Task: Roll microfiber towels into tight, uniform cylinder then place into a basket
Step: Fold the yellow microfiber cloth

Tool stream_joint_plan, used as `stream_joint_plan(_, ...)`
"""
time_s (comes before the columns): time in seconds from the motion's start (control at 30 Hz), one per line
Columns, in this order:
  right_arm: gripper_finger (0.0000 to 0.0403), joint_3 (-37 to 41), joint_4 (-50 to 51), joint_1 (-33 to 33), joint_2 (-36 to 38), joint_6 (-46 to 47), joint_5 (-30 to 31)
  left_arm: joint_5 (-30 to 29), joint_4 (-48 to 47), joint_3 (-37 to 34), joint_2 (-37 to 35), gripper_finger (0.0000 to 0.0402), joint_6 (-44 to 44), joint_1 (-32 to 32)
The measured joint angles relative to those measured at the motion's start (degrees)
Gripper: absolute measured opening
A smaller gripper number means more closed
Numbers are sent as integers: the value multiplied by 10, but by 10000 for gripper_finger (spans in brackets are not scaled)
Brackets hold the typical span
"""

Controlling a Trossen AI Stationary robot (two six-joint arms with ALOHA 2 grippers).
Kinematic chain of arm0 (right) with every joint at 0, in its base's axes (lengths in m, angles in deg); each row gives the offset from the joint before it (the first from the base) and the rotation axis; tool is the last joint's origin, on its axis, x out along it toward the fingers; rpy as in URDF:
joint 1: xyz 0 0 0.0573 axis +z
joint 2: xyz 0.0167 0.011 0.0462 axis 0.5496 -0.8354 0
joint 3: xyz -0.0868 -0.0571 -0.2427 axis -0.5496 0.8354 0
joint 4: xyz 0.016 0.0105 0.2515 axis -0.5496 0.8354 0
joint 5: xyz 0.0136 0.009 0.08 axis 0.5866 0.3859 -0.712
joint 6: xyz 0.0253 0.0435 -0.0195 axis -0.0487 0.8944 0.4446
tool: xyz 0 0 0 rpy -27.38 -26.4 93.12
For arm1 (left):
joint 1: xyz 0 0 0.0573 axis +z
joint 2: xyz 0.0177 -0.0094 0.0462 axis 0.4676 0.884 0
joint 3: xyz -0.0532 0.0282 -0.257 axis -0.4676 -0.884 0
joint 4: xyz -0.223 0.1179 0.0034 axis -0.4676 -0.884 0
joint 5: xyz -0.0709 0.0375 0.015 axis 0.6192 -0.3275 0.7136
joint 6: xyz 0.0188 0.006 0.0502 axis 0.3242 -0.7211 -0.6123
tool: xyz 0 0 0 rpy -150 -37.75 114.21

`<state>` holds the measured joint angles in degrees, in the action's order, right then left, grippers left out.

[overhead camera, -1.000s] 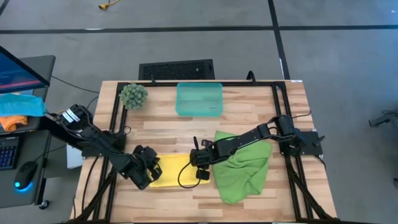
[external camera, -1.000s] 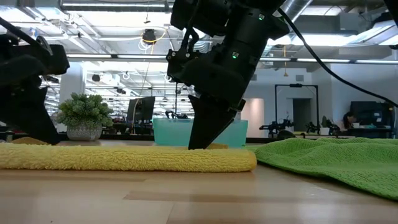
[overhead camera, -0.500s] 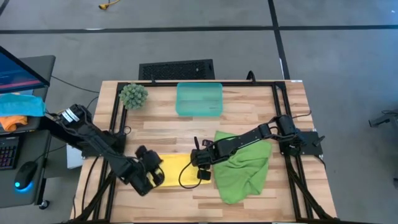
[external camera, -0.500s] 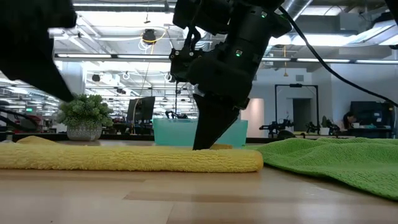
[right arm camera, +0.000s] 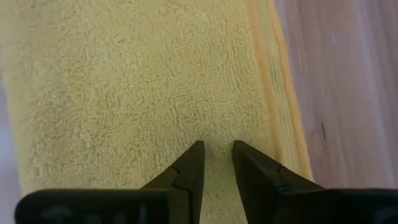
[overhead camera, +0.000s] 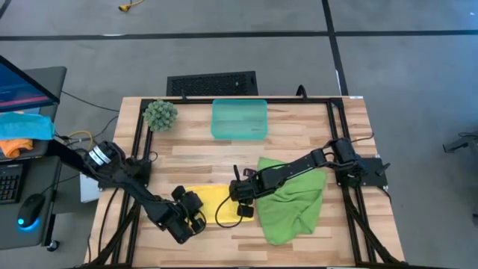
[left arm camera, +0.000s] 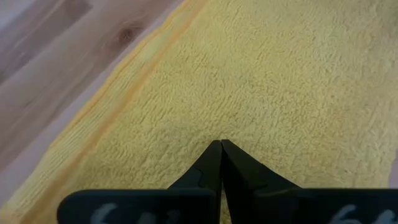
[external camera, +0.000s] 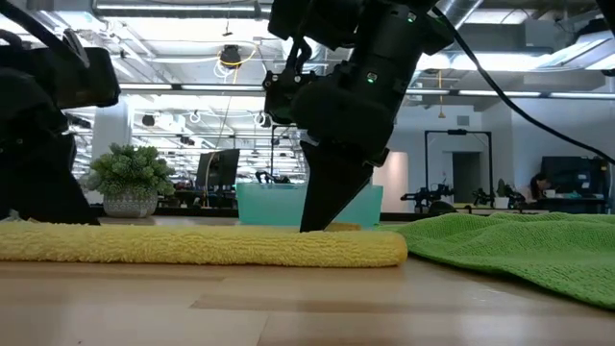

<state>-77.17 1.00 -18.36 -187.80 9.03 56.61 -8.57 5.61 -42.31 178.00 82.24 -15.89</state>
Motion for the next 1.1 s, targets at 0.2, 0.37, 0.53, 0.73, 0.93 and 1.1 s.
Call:
stream_joint_plan(0.2, 108, 0, 4, 3, 1, 0, 2, -8, -76, 0, -3, 0, -2, 11)
stream_joint_plan(0.37, 108, -1, 34, 13, 14, 0, 13, -9, -172, -2, -3, 0, -52, 45)
stream_joint_plan(0.53, 108, -1, 59, 20, 31, 0, 52, -47, -233, -3, -2, 0, -93, 93)
stream_joint_plan(0.73, 108, -1, 100, 30, 53, 2, 90, -81, -233, 20, -2, 0, -152, 135)
stream_joint_plan(0.93, 108, -1, 217, 61, 86, 54, 173, -59, -270, 65, -3, 0, -153, 116)
stream_joint_plan(1.1, 108, -1, 270, 93, 106, 91, 199, -1, -350, 103, -14, 0, -75, 90)
